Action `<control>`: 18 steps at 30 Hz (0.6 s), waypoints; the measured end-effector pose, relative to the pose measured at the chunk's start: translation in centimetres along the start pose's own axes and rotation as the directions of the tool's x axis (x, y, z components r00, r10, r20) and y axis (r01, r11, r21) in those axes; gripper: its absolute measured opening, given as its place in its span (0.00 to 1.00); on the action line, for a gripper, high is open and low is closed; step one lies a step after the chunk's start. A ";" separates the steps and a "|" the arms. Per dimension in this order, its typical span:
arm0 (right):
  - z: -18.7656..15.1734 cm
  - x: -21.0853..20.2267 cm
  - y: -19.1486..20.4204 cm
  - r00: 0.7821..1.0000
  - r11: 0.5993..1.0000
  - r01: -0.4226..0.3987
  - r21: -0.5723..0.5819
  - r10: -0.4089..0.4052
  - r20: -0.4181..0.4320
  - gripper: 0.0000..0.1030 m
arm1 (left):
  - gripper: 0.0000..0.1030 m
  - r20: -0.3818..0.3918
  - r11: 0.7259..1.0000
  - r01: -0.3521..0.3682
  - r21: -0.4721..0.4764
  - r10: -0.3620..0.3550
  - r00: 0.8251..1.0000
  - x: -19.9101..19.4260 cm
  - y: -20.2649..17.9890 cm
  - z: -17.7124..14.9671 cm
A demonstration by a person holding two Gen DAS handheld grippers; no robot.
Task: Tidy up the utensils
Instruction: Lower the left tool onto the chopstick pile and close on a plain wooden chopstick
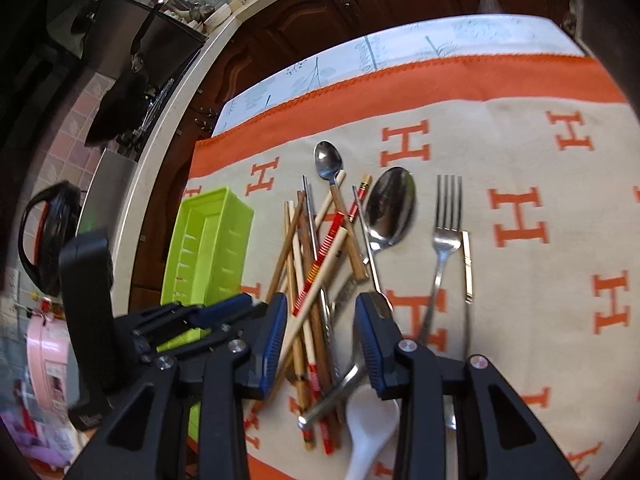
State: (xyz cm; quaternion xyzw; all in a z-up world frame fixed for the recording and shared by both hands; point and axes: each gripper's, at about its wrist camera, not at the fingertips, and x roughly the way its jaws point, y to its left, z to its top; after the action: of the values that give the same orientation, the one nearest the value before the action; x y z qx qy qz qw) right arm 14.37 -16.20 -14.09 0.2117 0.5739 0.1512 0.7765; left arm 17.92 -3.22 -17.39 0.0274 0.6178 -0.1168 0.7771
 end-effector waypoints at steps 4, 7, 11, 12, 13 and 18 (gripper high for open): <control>0.7 1.7 -0.5 0.999 0.999 -0.037 0.035 0.038 -0.025 0.27 | 0.17 -0.016 1.000 0.008 -0.014 -0.008 1.000 1.0 0.4 0.4; 1.0 2.8 -0.8 0.997 0.997 -0.059 0.058 0.061 -0.042 0.24 | 0.13 -0.028 0.999 0.022 -0.027 -0.022 0.999 1.5 0.9 0.8; 1.4 4.1 -1.2 0.996 0.994 -0.073 0.079 0.078 -0.054 0.23 | 0.10 -0.031 0.999 0.035 -0.016 -0.035 0.999 1.9 0.8 1.0; 1.5 4.4 -1.3 0.995 0.994 -0.077 0.084 0.082 -0.058 0.23 | 0.10 -0.033 0.999 0.034 -0.014 -0.035 0.999 2.0 0.7 1.1; 1.6 4.8 -1.3 0.994 0.992 -0.085 0.090 0.091 -0.064 0.19 | 0.10 -0.033 0.999 0.029 -0.013 -0.029 0.999 2.1 0.6 1.1; 1.6 5.8 -1.3 0.991 0.990 -0.104 0.095 0.111 -0.080 0.09 | 0.05 -0.026 0.999 0.032 -0.018 -0.033 0.999 2.2 0.5 1.4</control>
State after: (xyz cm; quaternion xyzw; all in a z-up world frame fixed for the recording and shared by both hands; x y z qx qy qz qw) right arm 17.57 -14.83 -19.11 0.2706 0.6006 0.1757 0.7315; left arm 19.78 -3.35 -19.24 0.0120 0.6295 -0.1236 0.7670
